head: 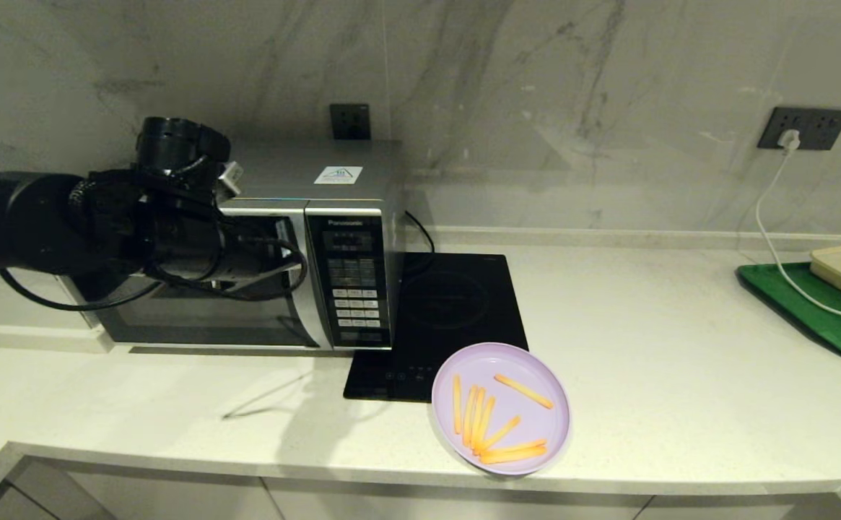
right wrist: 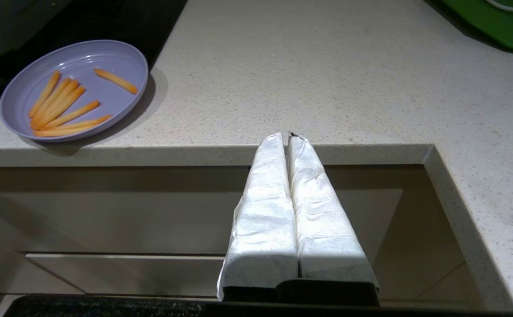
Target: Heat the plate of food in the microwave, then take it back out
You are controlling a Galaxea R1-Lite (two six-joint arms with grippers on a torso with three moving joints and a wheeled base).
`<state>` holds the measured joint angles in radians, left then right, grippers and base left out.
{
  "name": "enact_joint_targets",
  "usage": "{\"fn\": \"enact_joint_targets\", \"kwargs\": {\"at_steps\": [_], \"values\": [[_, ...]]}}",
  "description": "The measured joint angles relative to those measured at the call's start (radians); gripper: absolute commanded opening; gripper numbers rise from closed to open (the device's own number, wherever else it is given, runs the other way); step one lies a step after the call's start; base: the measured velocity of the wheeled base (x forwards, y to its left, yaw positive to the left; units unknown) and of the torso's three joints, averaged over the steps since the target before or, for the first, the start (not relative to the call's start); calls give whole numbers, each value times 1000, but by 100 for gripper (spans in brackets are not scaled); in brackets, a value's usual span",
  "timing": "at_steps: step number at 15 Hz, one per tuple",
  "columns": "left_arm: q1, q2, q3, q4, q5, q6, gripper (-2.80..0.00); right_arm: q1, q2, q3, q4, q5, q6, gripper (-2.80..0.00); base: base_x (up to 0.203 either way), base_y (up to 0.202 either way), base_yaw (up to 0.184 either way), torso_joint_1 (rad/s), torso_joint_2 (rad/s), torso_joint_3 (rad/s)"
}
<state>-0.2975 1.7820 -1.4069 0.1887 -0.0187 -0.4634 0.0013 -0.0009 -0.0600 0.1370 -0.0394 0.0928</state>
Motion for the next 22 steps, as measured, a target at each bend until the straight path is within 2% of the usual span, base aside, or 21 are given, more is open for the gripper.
{"fn": "enact_joint_targets", "kwargs": {"at_steps": [3,6,10,13,16,20,22], "values": [[-10,23,-13,0,37,2,-280,0,0,0,0,0,0,-280,0,0,0,0,0,0],[-18,-13,15,17,41,0,-280,0,0,0,0,-1,0,-280,0,0,0,0,0,0],[-46,-198,134,93,43,33,-280,0,0,0,0,-1,0,-280,0,0,0,0,0,0],[-48,-391,215,178,90,77,-280,0,0,0,0,0,0,-280,0,0,0,0,0,0],[-39,-604,279,227,179,154,-280,0,0,0,0,0,0,-280,0,0,0,0,0,0],[-18,-913,325,292,284,351,-280,0,0,0,0,0,0,-280,0,0,0,0,0,0],[27,-1055,334,365,341,403,-280,0,0,0,0,0,0,-280,0,0,0,0,0,0]]}}
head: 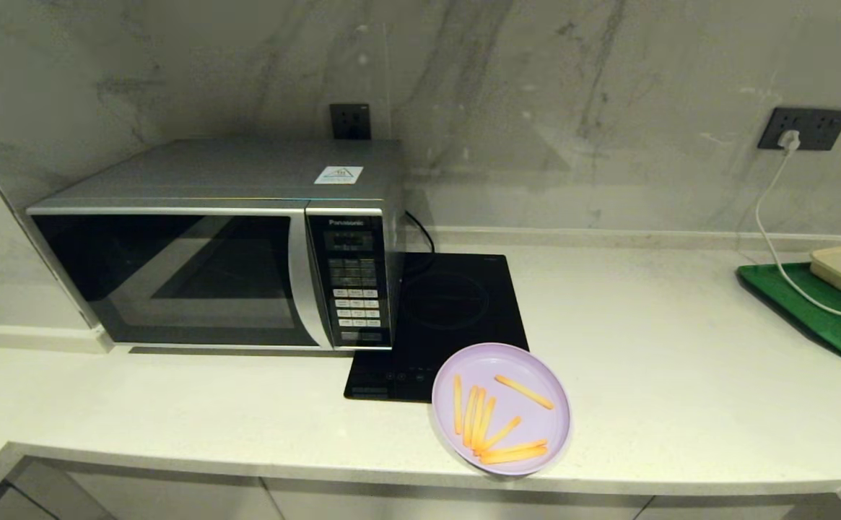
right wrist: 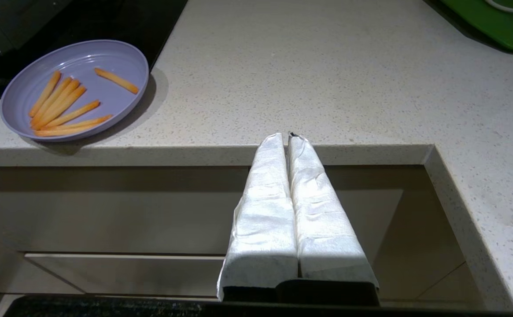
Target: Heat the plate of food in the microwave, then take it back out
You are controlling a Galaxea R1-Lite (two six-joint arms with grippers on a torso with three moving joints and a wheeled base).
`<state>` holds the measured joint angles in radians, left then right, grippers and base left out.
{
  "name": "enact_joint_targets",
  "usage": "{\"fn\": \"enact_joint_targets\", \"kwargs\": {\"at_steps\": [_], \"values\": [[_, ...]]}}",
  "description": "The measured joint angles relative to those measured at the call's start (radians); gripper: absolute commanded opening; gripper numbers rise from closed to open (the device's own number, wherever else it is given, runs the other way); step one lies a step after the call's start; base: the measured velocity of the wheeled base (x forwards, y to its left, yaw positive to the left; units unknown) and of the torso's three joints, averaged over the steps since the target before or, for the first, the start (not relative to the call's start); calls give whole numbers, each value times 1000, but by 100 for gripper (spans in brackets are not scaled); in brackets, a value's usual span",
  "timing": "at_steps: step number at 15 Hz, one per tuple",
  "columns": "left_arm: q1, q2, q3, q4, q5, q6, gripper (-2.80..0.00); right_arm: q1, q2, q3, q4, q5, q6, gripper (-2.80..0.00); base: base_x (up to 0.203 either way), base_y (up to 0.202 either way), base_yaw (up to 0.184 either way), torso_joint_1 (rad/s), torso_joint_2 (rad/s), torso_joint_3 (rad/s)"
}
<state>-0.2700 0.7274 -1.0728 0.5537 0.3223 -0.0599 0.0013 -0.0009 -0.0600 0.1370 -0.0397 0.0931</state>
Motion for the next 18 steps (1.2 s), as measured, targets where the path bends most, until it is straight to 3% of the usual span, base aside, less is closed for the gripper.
{"fn": "enact_joint_targets", "kwargs": {"at_steps": [4,7,9,12,15,18], "values": [[154,-256,24,187,2,22,-280,0,0,0,0,0,0,-280,0,0,0,0,0,0],[224,-437,113,227,-78,36,-280,0,0,0,0,0,0,-280,0,0,0,0,0,0],[248,-551,244,194,-178,62,-280,0,0,0,0,0,0,-280,0,0,0,0,0,0],[262,-661,541,-1,-294,76,-280,0,0,0,0,0,0,-280,0,0,0,0,0,0],[267,-704,894,-328,-302,107,-280,0,0,0,0,0,0,-280,0,0,0,0,0,0],[268,-720,1048,-540,-328,122,-280,0,0,0,0,0,0,-280,0,0,0,0,0,0]]}}
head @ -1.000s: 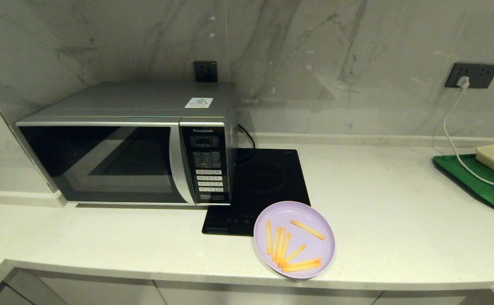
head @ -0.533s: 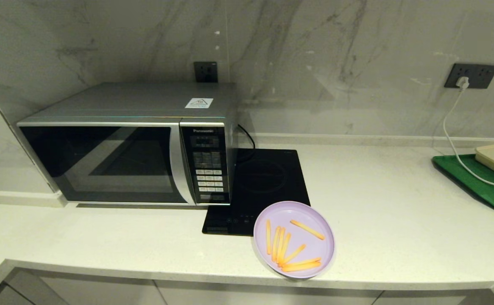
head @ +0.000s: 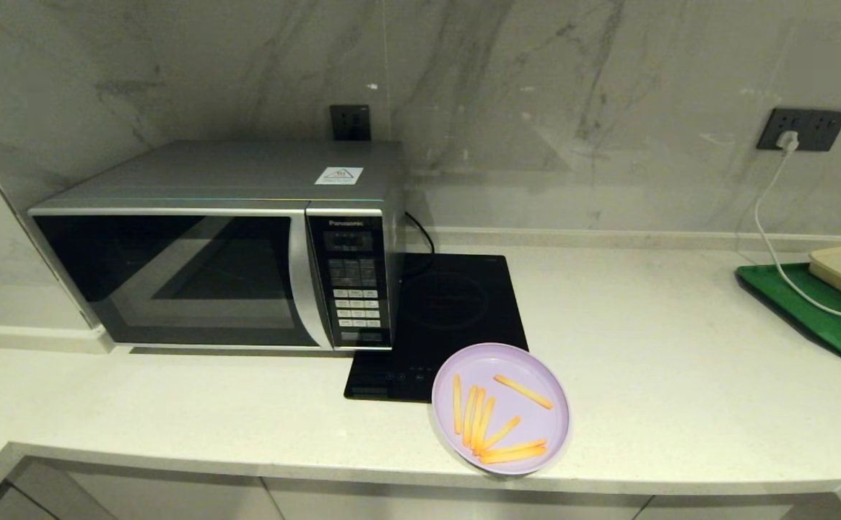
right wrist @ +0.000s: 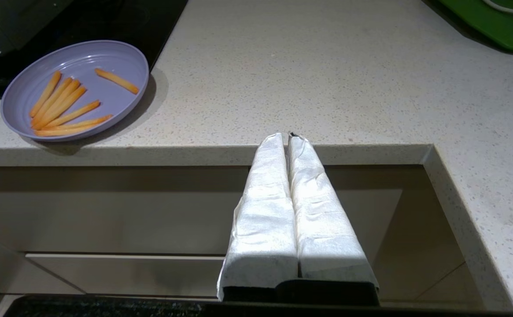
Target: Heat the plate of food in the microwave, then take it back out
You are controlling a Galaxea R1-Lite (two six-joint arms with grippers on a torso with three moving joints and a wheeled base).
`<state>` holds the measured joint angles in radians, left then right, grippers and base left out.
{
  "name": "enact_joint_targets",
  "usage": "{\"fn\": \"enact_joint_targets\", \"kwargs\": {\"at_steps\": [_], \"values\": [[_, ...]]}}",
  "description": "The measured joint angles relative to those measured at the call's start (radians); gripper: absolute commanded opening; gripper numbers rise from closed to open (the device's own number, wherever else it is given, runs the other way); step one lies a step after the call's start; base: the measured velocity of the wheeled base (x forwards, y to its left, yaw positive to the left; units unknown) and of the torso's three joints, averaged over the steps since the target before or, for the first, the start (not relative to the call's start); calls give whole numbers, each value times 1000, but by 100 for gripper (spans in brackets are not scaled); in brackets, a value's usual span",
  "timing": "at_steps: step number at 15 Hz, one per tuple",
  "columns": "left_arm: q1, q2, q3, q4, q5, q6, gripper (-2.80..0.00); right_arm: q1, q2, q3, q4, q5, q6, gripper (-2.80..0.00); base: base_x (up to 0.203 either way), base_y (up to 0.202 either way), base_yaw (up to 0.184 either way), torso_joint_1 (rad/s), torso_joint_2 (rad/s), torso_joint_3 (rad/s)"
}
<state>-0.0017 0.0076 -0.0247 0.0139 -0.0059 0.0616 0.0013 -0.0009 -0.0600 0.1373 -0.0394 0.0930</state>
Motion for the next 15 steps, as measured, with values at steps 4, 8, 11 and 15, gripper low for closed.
{"fn": "enact_joint_targets", "kwargs": {"at_steps": [4,8,11,15], "values": [[1,-6,16,1,0,-16,-280,0,0,0,0,0,0,-280,0,0,0,0,0,0],[1,-8,15,2,14,-68,-280,0,0,0,0,-1,0,-280,0,0,0,0,0,0],[1,-8,14,0,13,-60,-280,0,0,0,0,1,-5,-280,0,0,0,0,0,0],[1,-8,14,0,9,-48,-280,0,0,0,0,1,-5,-280,0,0,0,0,0,0]]}}
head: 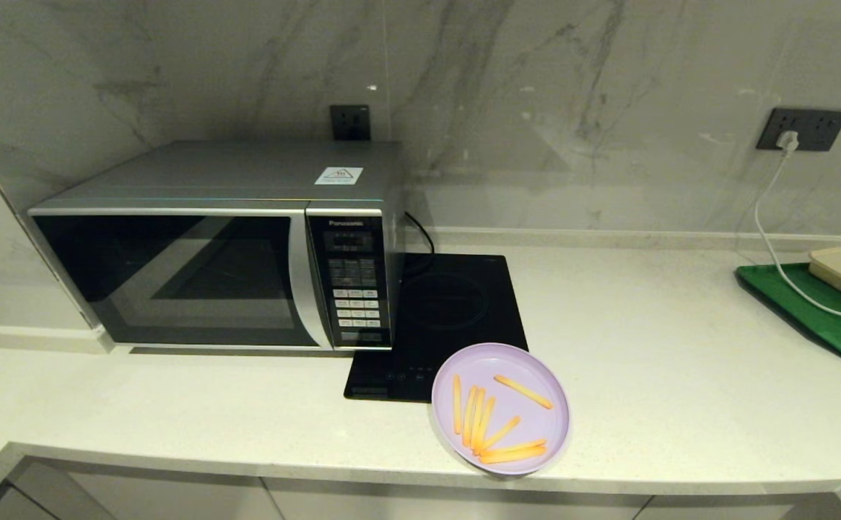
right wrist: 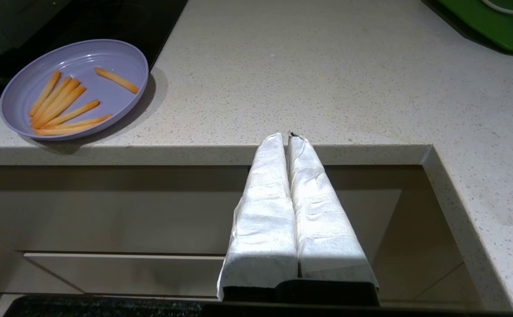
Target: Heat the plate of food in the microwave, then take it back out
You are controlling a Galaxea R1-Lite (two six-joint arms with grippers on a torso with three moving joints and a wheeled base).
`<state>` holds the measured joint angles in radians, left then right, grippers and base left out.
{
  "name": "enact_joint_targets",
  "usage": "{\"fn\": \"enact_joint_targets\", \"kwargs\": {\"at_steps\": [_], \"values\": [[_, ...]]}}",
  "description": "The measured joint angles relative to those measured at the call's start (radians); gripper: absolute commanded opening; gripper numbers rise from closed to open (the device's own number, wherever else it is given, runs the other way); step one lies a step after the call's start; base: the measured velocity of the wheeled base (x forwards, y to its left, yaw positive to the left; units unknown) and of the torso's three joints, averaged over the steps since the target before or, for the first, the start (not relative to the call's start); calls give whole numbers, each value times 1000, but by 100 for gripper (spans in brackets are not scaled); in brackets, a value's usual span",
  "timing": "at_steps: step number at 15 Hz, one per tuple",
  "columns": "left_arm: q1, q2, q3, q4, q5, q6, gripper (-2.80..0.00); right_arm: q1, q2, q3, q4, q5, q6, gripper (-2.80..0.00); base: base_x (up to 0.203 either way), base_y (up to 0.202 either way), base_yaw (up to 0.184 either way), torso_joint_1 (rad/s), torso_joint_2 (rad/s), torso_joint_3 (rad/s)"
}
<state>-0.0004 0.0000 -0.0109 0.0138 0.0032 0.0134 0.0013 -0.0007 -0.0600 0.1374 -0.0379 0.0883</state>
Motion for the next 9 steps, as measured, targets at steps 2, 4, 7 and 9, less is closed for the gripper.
{"fn": "enact_joint_targets", "kwargs": {"at_steps": [2,4,7,9], "values": [[0,0,0,0,-3,9,-280,0,0,0,0,0,0,-280,0,0,0,0,0,0],[0,0,0,0,-4,6,-280,0,0,0,0,-1,0,-280,0,0,0,0,0,0],[0,0,0,-1,-4,1,-280,0,0,-1,6,-1,-1,-280,0,0,0,0,0,0],[0,0,0,-2,-3,-2,-280,0,0,-1,3,0,-1,-280,0,0,0,0,0,0]]}}
